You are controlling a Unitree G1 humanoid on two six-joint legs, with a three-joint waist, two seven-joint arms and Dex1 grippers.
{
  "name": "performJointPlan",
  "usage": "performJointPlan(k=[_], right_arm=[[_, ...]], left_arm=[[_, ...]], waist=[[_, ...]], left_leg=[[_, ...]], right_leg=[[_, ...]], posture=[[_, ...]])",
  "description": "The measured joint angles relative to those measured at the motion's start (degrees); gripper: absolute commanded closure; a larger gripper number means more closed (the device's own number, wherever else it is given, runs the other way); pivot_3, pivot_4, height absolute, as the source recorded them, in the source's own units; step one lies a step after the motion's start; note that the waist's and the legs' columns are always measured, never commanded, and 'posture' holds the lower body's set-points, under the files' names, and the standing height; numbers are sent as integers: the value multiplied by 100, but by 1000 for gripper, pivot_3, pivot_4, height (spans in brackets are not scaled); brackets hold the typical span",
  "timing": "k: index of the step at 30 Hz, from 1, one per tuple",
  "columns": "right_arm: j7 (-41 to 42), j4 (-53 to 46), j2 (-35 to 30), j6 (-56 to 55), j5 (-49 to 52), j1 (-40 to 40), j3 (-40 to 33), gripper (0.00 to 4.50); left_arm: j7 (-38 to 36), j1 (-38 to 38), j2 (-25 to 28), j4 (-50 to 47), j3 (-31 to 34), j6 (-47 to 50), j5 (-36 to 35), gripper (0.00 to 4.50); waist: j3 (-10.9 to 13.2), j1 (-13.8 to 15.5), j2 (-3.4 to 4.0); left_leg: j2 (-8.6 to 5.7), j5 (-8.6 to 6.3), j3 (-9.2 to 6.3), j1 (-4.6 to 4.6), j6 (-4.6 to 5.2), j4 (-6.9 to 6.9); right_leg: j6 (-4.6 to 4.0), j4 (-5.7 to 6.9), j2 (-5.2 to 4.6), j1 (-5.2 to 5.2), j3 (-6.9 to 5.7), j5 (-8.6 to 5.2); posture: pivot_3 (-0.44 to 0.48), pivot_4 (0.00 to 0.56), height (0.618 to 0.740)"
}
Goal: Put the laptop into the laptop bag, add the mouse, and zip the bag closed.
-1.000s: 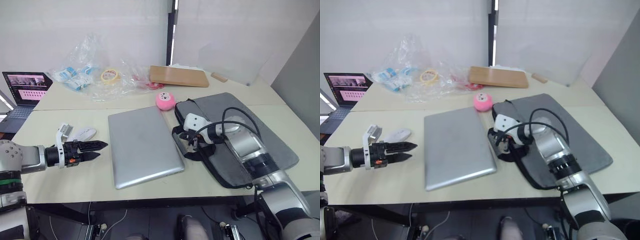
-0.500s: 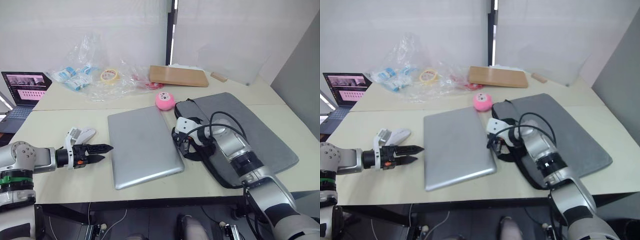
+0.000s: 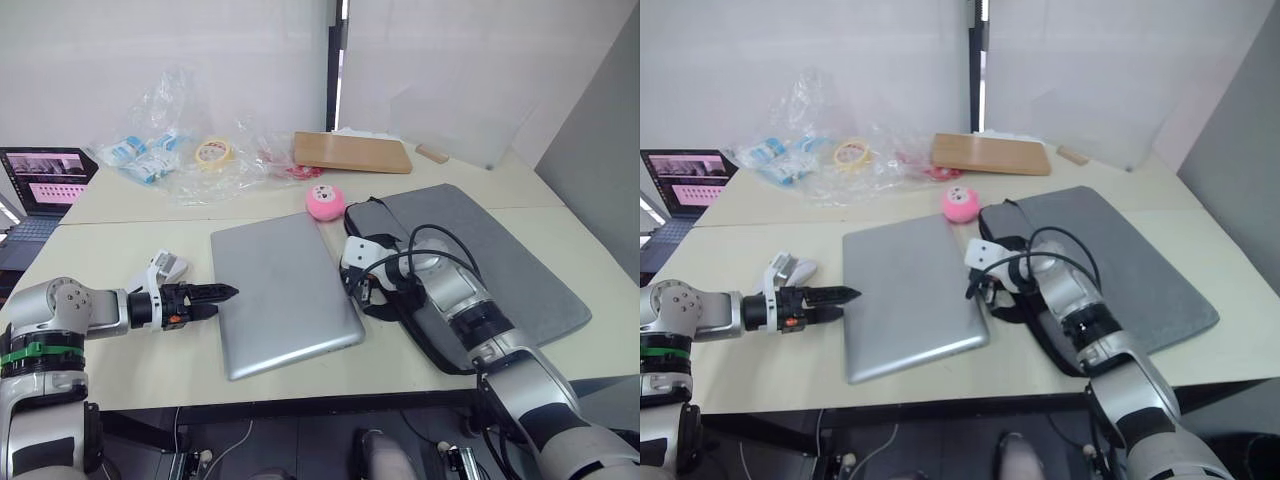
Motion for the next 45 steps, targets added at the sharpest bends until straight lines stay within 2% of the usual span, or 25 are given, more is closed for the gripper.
performJointPlan(k=[8,18,29,45], right_arm=[[-9,-189,20,78,0,126,-30,4476],[-2,-334,225,78,6,196,-20,4476],[-4,-428,182,77,8,262,-26,4476],[113,-549,167,26,55,355,-14,4476]], left_arm=[[127,-18,-185,-20,321,368,5,0],[149,-40,-503,-207,415,666,-18,0],[141,-54,-496,-209,427,717,-16,0],[-159,-39,153,-220,291,819,-288,0]], waist=[[0,-3,0],[0,-91,0],[0,-124,0],[1,-139,0]], left_leg=[[-1,0,-2,-3,0,-5],[1,0,-9,-3,0,-9],[0,0,-12,-4,0,-10],[-1,0,-15,-1,-1,-17]], right_leg=[[0,-6,3,-2,-2,0],[-1,-10,8,-2,-3,0],[-1,-12,8,-3,-6,0],[-3,-12,11,-6,-5,-2]], posture=[[0,150,740],[0,150,740],[0,150,740],[0,150,740]])
